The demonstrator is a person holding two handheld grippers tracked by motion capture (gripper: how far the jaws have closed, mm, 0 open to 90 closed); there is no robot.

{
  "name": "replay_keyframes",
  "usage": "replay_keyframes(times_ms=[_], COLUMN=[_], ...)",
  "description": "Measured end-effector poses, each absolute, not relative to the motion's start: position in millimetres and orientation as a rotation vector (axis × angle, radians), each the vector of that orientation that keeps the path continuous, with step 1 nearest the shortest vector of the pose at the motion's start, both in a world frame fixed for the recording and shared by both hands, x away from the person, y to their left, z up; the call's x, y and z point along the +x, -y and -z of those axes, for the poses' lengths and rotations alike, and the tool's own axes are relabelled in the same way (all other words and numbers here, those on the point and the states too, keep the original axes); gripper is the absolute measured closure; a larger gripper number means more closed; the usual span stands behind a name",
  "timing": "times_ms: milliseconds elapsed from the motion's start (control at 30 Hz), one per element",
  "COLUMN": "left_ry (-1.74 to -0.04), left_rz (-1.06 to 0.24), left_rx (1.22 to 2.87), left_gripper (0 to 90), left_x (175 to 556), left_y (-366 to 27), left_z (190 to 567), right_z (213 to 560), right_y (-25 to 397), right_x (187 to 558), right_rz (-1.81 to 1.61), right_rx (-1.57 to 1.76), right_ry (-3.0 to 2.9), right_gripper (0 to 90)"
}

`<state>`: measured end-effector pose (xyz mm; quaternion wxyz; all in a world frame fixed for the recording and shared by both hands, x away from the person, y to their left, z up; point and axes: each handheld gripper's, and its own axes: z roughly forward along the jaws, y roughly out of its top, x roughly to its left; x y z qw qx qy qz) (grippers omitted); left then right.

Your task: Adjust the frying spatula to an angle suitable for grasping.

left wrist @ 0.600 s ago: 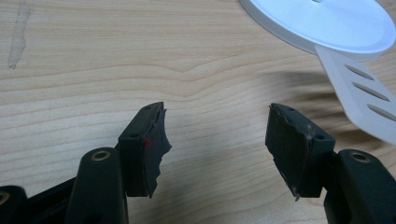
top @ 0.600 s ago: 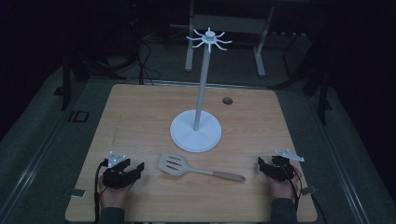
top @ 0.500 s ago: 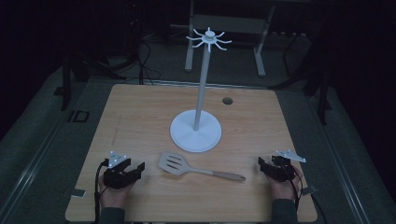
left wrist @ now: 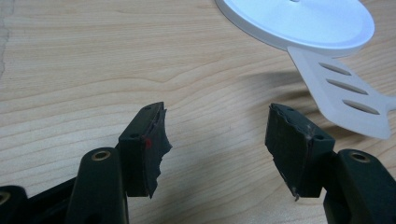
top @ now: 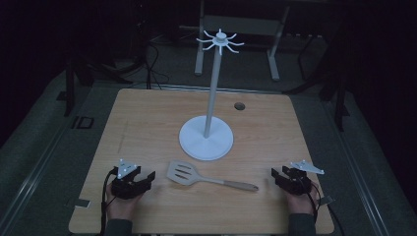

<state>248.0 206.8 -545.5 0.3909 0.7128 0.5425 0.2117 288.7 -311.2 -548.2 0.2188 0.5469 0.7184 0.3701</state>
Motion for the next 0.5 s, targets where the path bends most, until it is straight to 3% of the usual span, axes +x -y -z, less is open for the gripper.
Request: replay_keyframes(times_ms=[333, 500], left_ry=[-1.377, -1.376], left_rz=[-0.544, -0.547], left_rx=[1.812, 1.814], left_gripper=[38.8, 38.8], left_x=[247, 247], left_y=[-206, -206], left_z=[546, 545], right_z=[544, 546], right_y=[288, 281], right_x=[264, 249], right_rz=[-1.078, -1.071], right_rx=[1.343, 1.322], right_ry=[-2.157, -2.233], right_gripper=[84.4, 89.5])
